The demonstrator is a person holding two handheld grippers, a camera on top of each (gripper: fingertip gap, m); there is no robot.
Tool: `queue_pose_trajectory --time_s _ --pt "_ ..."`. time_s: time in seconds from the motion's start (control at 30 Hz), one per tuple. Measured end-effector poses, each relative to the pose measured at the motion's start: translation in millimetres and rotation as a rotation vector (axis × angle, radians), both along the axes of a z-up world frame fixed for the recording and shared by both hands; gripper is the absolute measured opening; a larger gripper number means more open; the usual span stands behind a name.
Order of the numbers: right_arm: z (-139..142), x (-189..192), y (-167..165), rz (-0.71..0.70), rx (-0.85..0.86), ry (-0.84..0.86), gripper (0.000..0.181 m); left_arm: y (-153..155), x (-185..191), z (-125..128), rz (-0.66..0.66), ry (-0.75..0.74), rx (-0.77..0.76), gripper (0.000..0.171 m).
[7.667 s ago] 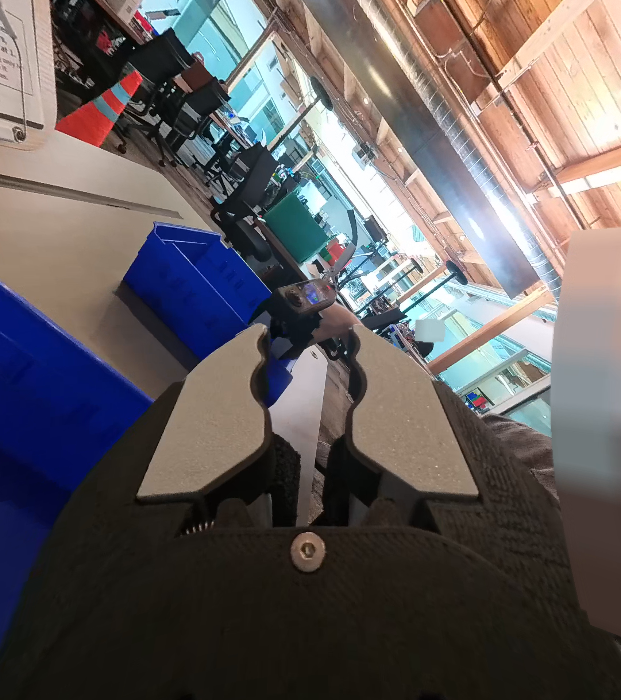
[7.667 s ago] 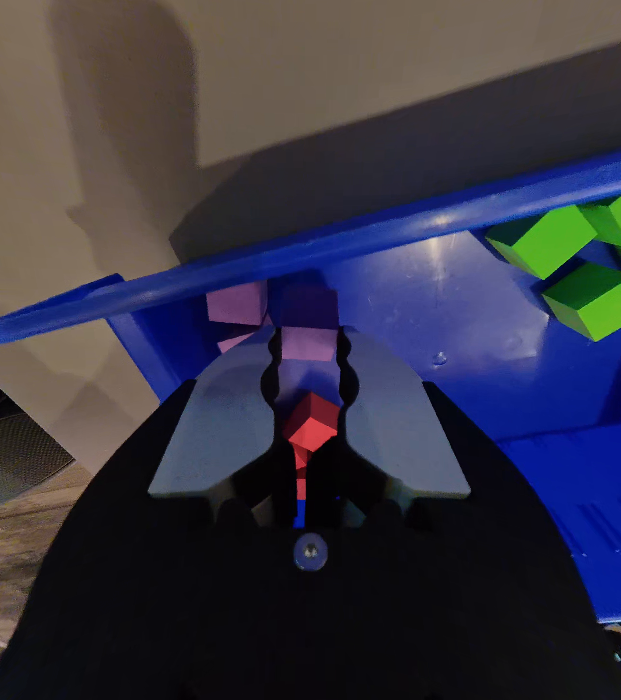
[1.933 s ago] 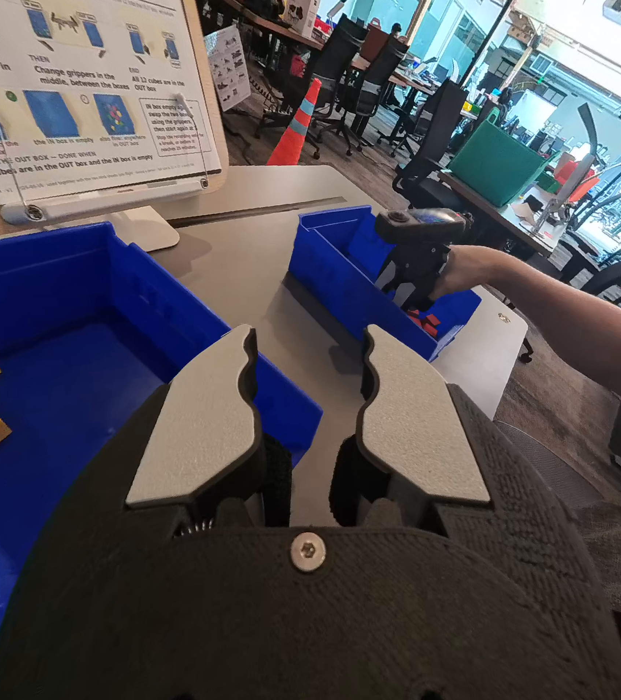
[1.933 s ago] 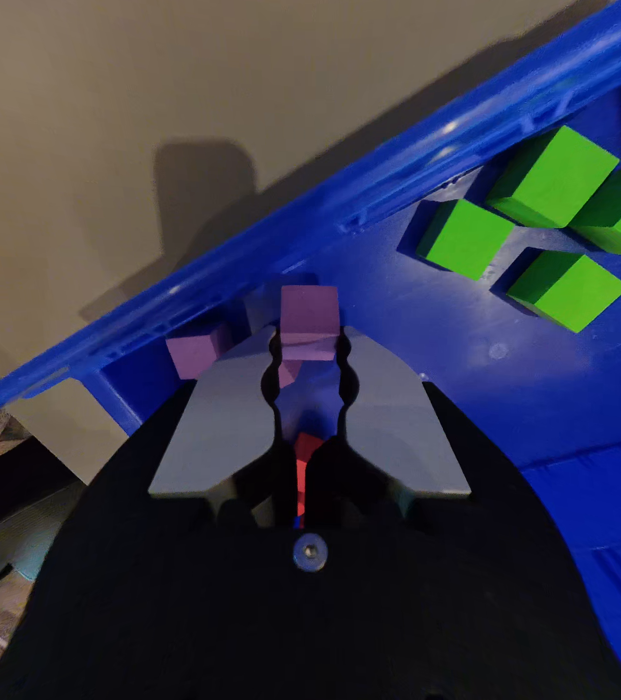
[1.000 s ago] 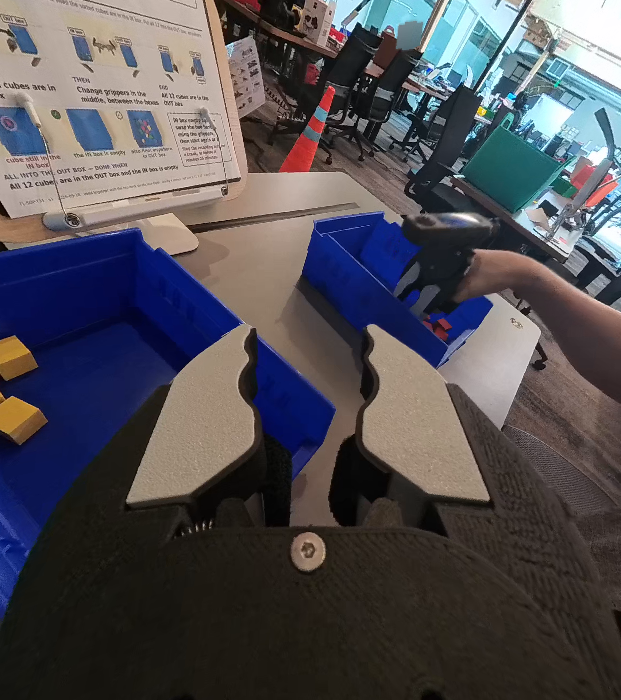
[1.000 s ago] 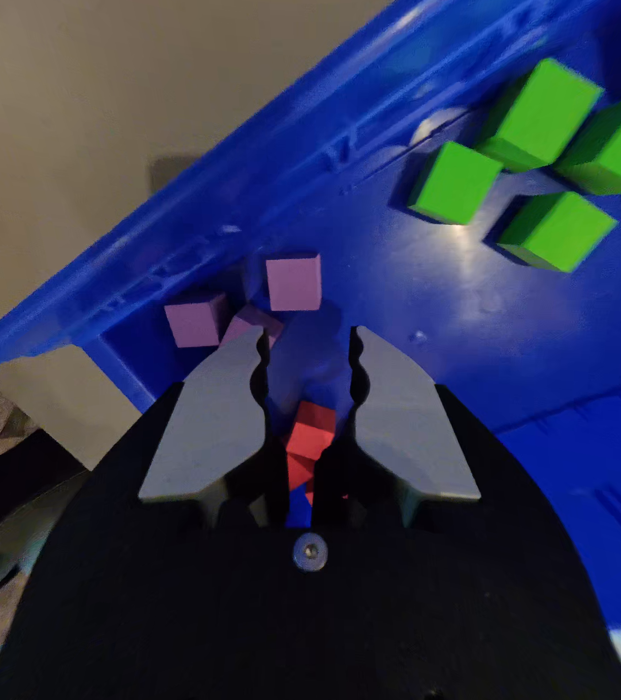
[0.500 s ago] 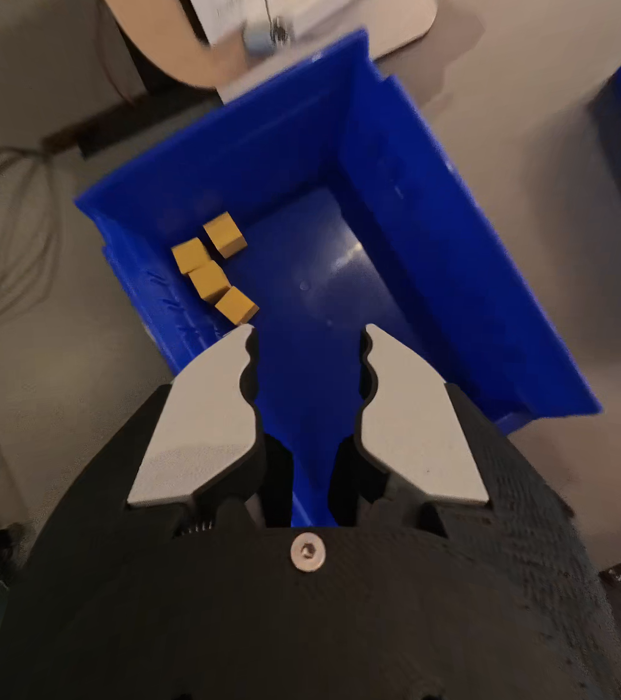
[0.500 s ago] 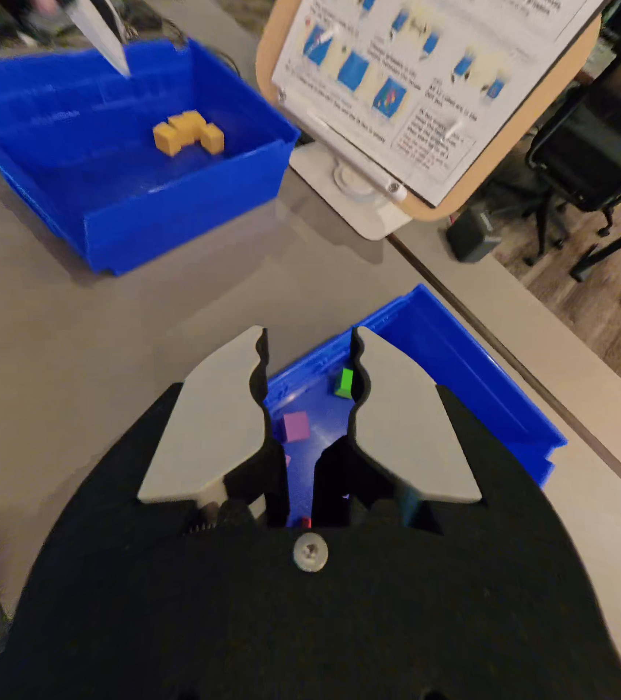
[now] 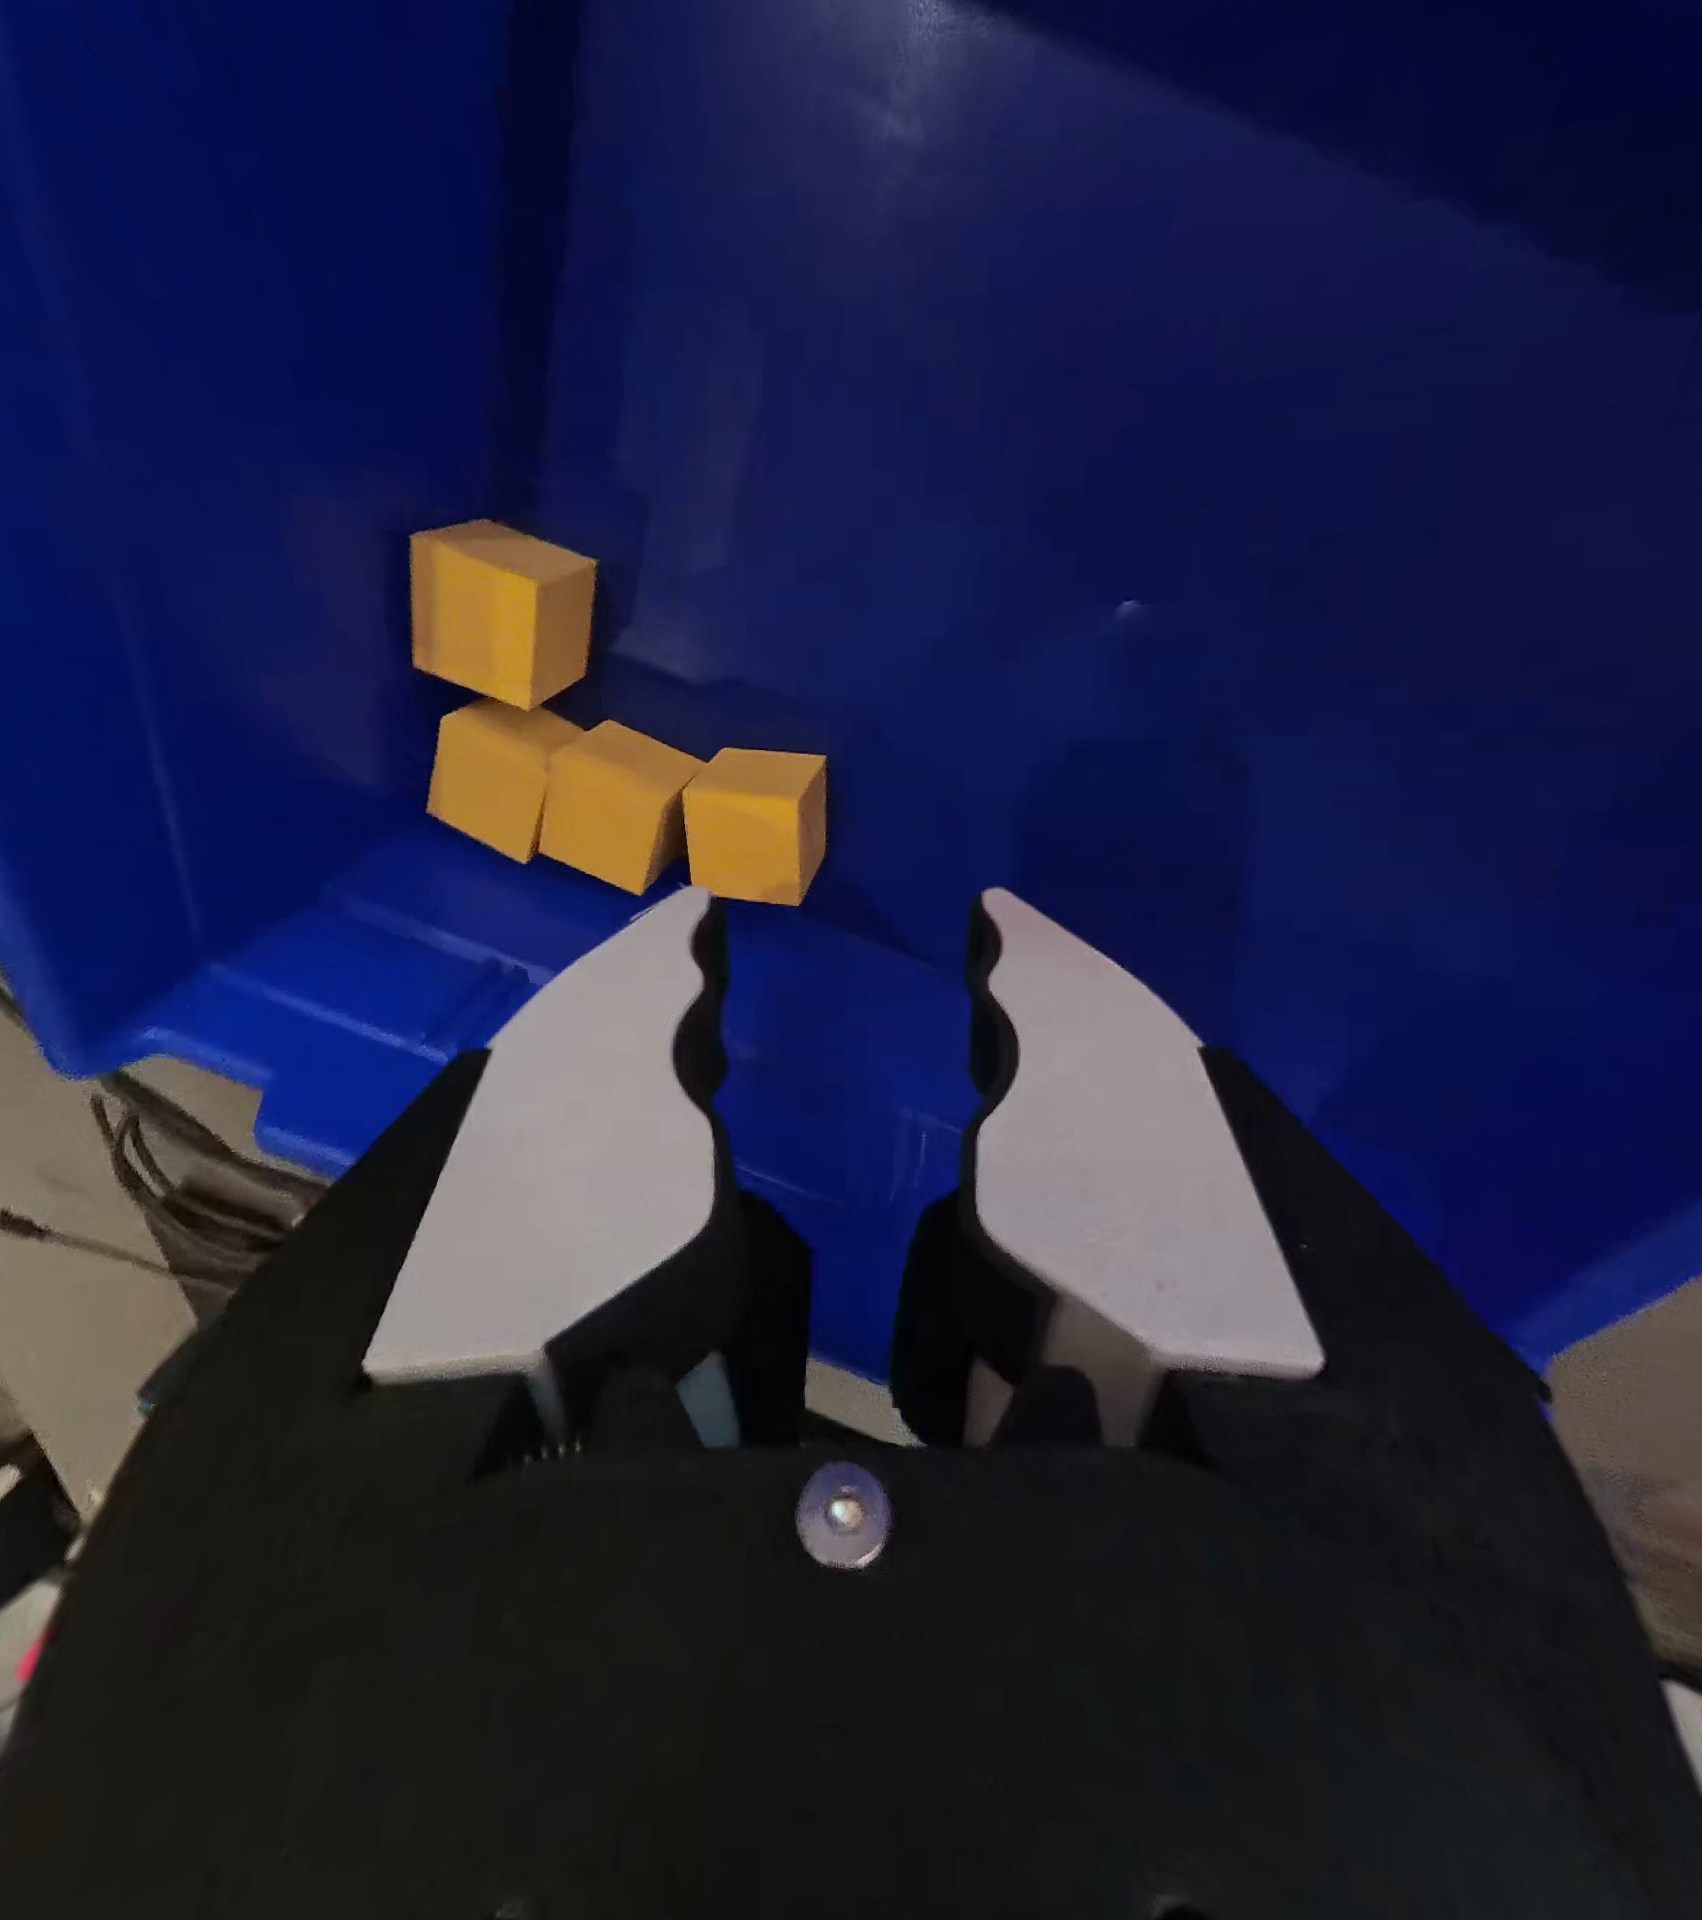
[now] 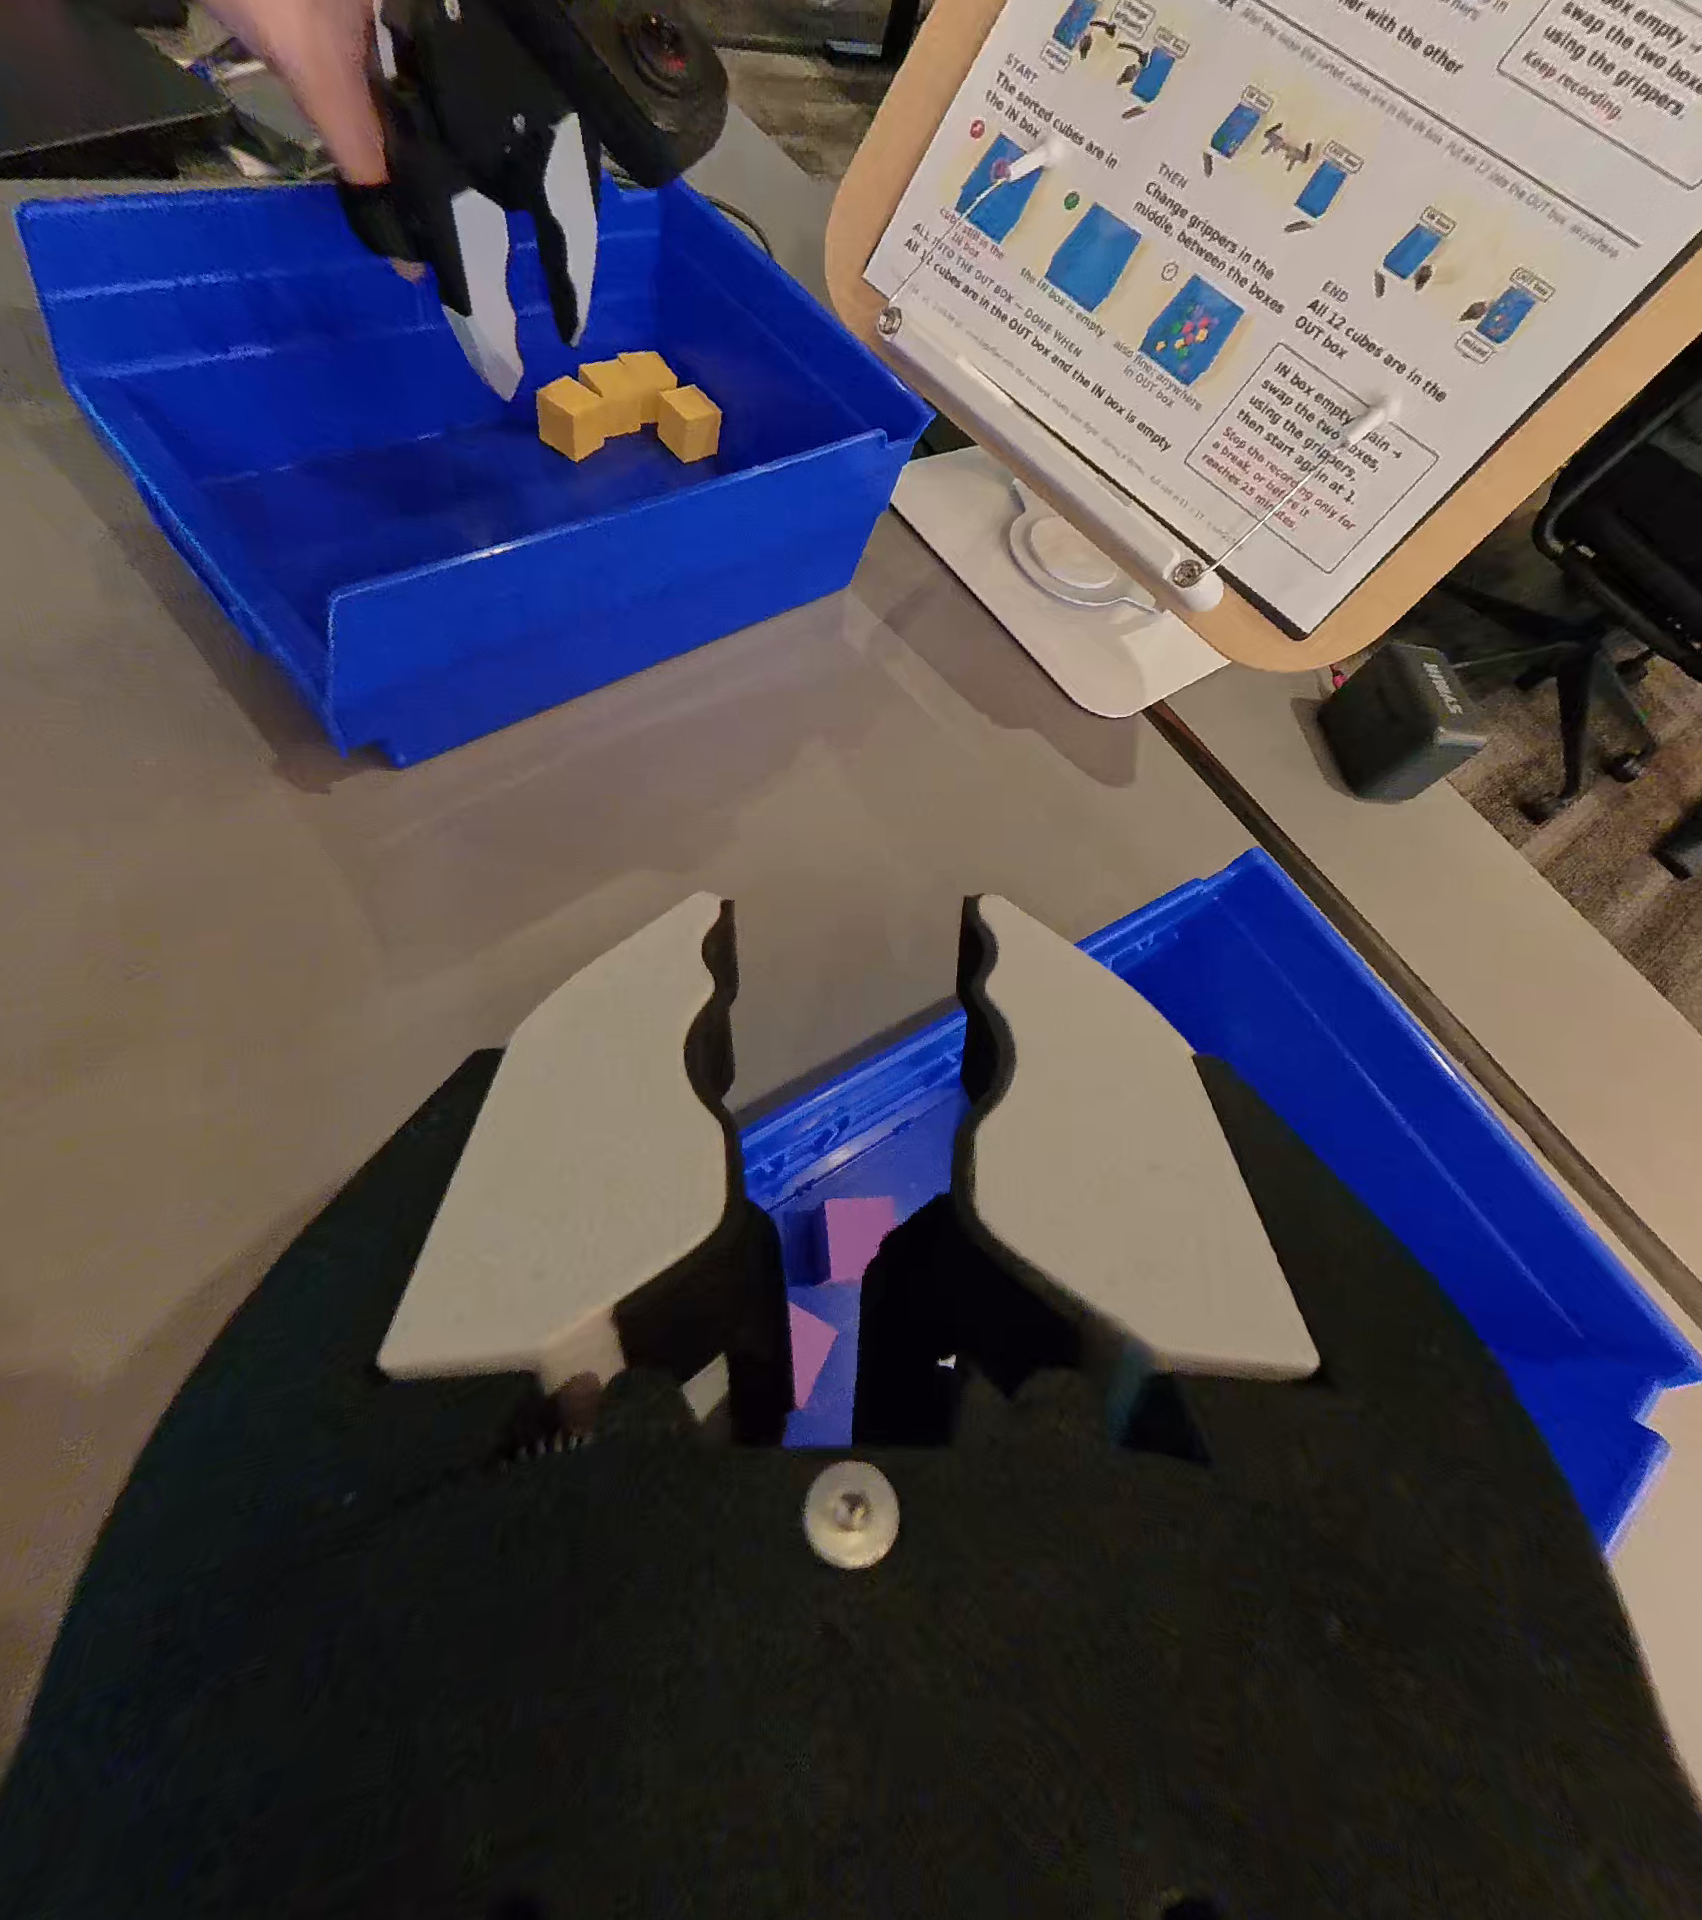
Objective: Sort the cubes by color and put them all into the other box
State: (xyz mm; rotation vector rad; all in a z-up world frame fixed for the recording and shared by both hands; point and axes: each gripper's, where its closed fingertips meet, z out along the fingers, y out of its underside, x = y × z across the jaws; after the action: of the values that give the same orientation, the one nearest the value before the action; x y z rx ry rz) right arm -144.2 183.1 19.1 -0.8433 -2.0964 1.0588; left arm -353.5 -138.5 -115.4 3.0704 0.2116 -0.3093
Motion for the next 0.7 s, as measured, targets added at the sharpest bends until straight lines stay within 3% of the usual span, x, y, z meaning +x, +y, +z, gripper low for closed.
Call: queue_pose_trajectory --time_s 0.37,0.7 --pt "-3 -4 0 -0.011 0.011 -0.005 0.041 -15 -13 -15 -0.065 -0.067 -0.126 0.046" --pt "-2 -4 2 -0.016 0.019 0.003 0.041 -18 -21 -27 0.018 -0.092 -0.236 0.050"
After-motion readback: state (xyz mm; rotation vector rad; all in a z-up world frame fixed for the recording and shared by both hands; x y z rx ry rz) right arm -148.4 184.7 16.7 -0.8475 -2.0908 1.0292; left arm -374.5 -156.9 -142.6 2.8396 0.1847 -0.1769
